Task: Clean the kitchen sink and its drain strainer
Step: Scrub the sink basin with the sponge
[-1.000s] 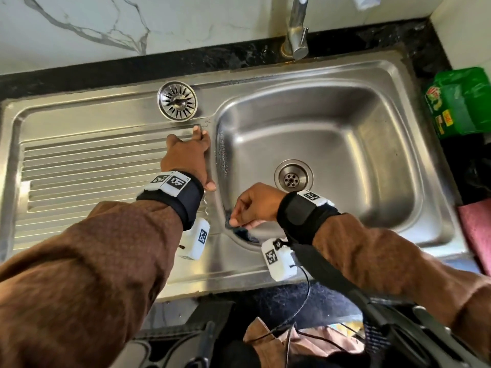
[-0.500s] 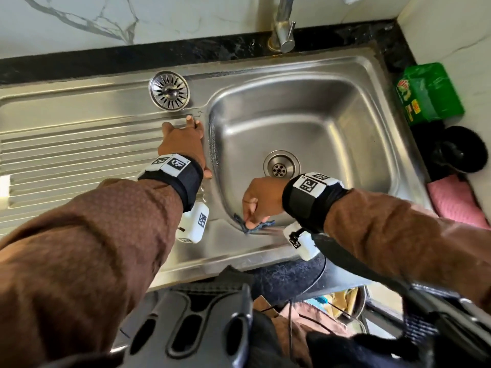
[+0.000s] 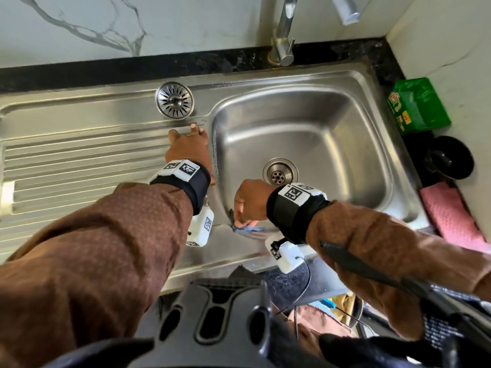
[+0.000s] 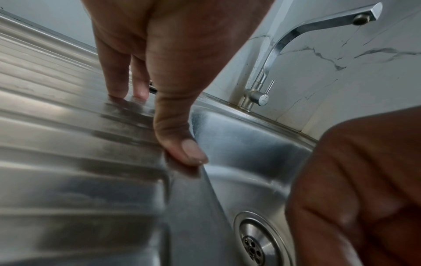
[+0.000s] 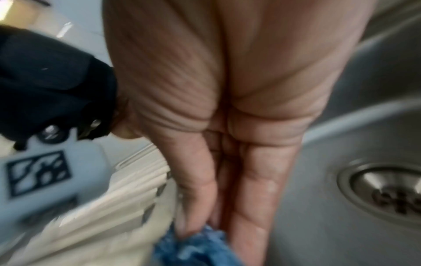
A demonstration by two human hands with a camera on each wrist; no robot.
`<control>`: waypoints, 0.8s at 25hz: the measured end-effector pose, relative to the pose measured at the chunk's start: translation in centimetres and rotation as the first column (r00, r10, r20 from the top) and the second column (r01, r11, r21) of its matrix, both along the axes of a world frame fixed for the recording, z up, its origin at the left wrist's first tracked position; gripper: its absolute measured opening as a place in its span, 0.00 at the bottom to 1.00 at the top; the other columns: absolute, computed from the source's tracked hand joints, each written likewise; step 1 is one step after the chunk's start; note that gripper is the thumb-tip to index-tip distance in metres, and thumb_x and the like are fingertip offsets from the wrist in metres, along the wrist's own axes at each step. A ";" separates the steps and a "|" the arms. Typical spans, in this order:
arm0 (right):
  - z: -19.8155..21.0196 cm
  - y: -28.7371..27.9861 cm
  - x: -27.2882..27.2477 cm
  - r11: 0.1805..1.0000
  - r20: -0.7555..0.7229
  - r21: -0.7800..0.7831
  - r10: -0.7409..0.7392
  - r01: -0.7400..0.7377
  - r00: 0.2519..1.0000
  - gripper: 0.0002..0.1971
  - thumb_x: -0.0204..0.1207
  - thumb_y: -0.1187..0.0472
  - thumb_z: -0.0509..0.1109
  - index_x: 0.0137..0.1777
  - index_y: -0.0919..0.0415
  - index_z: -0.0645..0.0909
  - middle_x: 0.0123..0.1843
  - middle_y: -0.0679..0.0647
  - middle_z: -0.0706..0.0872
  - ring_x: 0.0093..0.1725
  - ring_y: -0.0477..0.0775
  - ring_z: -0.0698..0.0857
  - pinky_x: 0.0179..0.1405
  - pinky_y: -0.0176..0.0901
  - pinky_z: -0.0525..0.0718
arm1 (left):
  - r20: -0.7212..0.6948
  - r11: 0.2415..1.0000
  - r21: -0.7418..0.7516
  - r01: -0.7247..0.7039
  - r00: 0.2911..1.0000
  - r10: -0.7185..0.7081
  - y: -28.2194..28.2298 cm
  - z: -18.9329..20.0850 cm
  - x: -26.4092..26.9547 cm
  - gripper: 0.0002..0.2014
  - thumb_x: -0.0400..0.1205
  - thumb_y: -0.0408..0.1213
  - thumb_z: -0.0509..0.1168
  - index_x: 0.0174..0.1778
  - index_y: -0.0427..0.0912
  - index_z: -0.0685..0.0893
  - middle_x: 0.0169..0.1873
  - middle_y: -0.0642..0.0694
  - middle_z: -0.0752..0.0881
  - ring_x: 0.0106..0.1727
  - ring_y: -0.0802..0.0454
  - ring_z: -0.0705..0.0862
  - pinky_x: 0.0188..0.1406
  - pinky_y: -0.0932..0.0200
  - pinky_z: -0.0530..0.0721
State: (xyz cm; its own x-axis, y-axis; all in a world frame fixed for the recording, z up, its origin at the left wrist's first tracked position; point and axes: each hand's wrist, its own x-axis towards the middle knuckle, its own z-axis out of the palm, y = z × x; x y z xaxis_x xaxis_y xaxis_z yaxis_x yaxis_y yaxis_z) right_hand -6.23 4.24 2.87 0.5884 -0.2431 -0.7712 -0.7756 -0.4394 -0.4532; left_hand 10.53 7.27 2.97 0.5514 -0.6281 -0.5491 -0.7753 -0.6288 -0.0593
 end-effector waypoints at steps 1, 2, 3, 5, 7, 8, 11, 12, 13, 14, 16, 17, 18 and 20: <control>-0.3 0.0 0.6 0.992 0.014 0.045 -0.118 0.117 0.993 0.07 0.70 0.67 0.81 0.46 0.67 0.91 0.42 0.56 0.93 0.41 0.55 0.93 0.49 0.44 0.91 | -0.001 1.000 0.004 0.009 1.000 -0.009 0.1 -0.1 0.3 0.56 0.61 0.46 0.86 0.82 0.53 0.60 0.71 0.46 0.71 0.77 0.38 0.62 0.57 0.42 0.86; -0.7 -0.1 1.1 0.960 0.027 0.110 -0.261 0.256 0.965 0.07 0.71 0.70 0.80 0.47 0.71 0.90 0.43 0.59 0.93 0.42 0.58 0.93 0.52 0.49 0.91 | -0.002 1.000 0.004 0.017 1.000 -0.017 0.2 -0.3 0.5 0.58 0.60 0.48 0.86 0.83 0.55 0.58 0.71 0.47 0.70 0.76 0.38 0.62 0.57 0.43 0.84; -1.0 -0.3 1.3 0.897 0.043 0.192 -0.413 0.398 0.910 0.07 0.70 0.73 0.79 0.47 0.73 0.89 0.44 0.62 0.93 0.43 0.60 0.93 0.53 0.53 0.91 | -0.001 1.000 -0.004 0.025 1.000 -0.025 0.3 -0.5 0.7 0.59 0.60 0.49 0.86 0.83 0.56 0.57 0.71 0.47 0.71 0.76 0.38 0.61 0.57 0.45 0.84; -2.0 -1.1 2.0 0.732 0.059 0.325 -0.647 0.598 0.760 0.04 0.69 0.77 0.79 0.43 0.75 0.88 0.43 0.66 0.92 0.42 0.63 0.92 0.52 0.57 0.91 | 0.004 0.999 -0.023 0.039 0.999 -0.039 0.4 -0.8 0.9 0.59 0.61 0.50 0.85 0.84 0.57 0.55 0.70 0.46 0.72 0.74 0.37 0.62 0.56 0.47 0.84; -3.3 -2.4 3.5 0.609 0.083 0.391 -0.770 0.689 0.633 0.08 0.66 0.75 0.81 0.31 0.67 0.88 0.36 0.63 0.91 0.42 0.63 0.92 0.52 0.58 0.91 | 0.010 0.999 -0.012 0.040 0.999 -0.040 0.4 -1.1 1.0 0.59 0.62 0.52 0.84 0.84 0.57 0.53 0.70 0.46 0.74 0.72 0.37 0.63 0.56 0.46 0.83; -4.1 -3.2 4.8 0.574 0.115 0.402 -0.804 0.713 0.583 0.11 0.65 0.73 0.83 0.26 0.62 0.87 0.34 0.60 0.91 0.41 0.62 0.93 0.51 0.57 0.91 | 0.014 0.999 0.011 0.053 0.998 -0.054 0.4 -1.2 1.2 0.61 0.61 0.55 0.84 0.84 0.58 0.52 0.74 0.48 0.72 0.72 0.36 0.63 0.59 0.45 0.82; -5.2 -5.6 7.6 0.509 0.214 0.430 -0.860 0.745 0.464 0.16 0.69 0.70 0.81 0.22 0.56 0.86 0.25 0.51 0.87 0.31 0.52 0.88 0.42 0.42 0.91 | 0.034 0.989 0.075 0.124 0.991 -0.127 0.1 -1.6 1.3 0.67 0.56 0.61 0.83 0.85 0.56 0.48 0.84 0.51 0.60 0.71 0.31 0.68 0.69 0.43 0.77; -5.8 -6.2 8.0 0.488 0.221 0.452 -0.872 0.747 0.437 0.16 0.71 0.71 0.79 0.24 0.57 0.86 0.26 0.51 0.86 0.31 0.52 0.86 0.38 0.39 0.91 | 0.047 0.987 0.087 0.132 0.990 -0.136 -0.1 -1.7 1.2 0.67 0.56 0.61 0.83 0.85 0.55 0.48 0.85 0.52 0.57 0.72 0.30 0.69 0.70 0.43 0.76; -6.3 -6.6 8.0 0.485 0.200 0.477 -0.872 0.733 0.447 0.13 0.73 0.72 0.77 0.29 0.58 0.87 0.28 0.52 0.86 0.31 0.51 0.85 0.35 0.37 0.90 | 0.054 0.986 0.094 0.138 0.988 -0.143 -0.1 -1.8 1.3 0.67 0.56 0.61 0.83 0.85 0.55 0.47 0.86 0.52 0.54 0.72 0.29 0.69 0.71 0.43 0.75; -7.1 -6.6 7.5 0.527 0.168 0.479 -0.840 0.702 0.516 0.07 0.74 0.73 0.75 0.37 0.64 0.89 0.32 0.53 0.86 0.32 0.51 0.85 0.36 0.37 0.90 | 0.051 0.986 0.097 0.134 0.989 -0.139 -0.1 -1.7 1.3 0.67 0.56 0.60 0.83 0.85 0.56 0.47 0.86 0.54 0.51 0.73 0.28 0.68 0.72 0.43 0.75; -8.6 -6.0 5.8 0.706 0.069 0.420 -0.652 0.571 0.755 0.07 0.75 0.73 0.74 0.52 0.73 0.88 0.36 0.53 0.87 0.38 0.52 0.89 0.50 0.46 0.91 | 0.024 0.994 0.071 0.079 0.996 -0.080 0.0 -1.6 1.2 0.67 0.56 0.56 0.85 0.85 0.59 0.48 0.86 0.57 0.51 0.73 0.31 0.65 0.72 0.42 0.76; -9.3 -5.2 4.7 0.772 -0.016 0.419 -0.520 0.478 0.854 0.08 0.75 0.73 0.74 0.54 0.75 0.87 0.38 0.55 0.88 0.42 0.54 0.91 0.57 0.51 0.90 | 0.006 0.998 0.049 0.042 0.999 -0.043 0.1 -1.4 1.1 0.67 0.56 0.53 0.86 0.85 0.61 0.48 0.85 0.59 0.52 0.72 0.33 0.63 0.70 0.41 0.78; -9.9 -4.6 3.9 0.803 -0.104 0.446 -0.392 0.395 0.914 0.08 0.76 0.73 0.73 0.54 0.76 0.86 0.39 0.58 0.89 0.48 0.58 0.92 0.60 0.55 0.88 | -0.005 1.000 0.028 0.011 1.000 -0.011 0.1 -1.3 0.9 0.66 0.56 0.51 0.86 0.85 0.62 0.49 0.85 0.62 0.52 0.71 0.35 0.63 0.68 0.41 0.80; -10.2 -4.3 3.2 0.767 -0.202 0.507 -0.337 0.393 0.919 0.08 0.75 0.76 0.73 0.52 0.78 0.85 0.42 0.64 0.90 0.52 0.65 0.92 0.60 0.57 0.88 | 0.001 1.000 0.015 0.001 1.000 -0.001 0.1 -1.2 0.7 0.66 0.56 0.49 0.87 0.84 0.62 0.49 0.84 0.66 0.50 0.69 0.37 0.64 0.65 0.42 0.82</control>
